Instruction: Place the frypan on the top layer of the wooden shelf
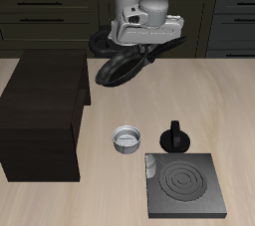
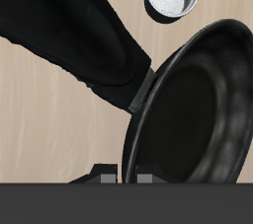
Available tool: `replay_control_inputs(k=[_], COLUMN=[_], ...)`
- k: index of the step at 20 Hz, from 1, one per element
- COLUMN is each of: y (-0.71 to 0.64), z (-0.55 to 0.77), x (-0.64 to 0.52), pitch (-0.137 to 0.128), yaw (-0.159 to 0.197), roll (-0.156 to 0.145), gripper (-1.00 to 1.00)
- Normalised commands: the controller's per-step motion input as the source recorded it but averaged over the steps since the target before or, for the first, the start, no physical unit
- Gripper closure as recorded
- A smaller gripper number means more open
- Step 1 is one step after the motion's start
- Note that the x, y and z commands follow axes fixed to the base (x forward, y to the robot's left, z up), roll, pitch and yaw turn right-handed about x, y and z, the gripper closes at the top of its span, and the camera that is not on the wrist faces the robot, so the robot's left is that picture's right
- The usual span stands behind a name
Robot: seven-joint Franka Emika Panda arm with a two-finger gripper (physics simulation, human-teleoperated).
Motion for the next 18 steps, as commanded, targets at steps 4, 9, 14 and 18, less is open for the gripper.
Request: replay_control_inputs(k=[4,9,14,18], y=[-0.06,0.02,0.0,0.05], z=[0.0,0.05,0.06,-0.03], x=[0.11,0.18,0.33,0.47], pitch=[0.011,0.01,0.007,0.02], yaw=[-0.022,-0.024,-0.055,-0.055], roll=[-0.008,0.017,0.031,0.009], gripper=[1.0,1.0,1.0,1.0])
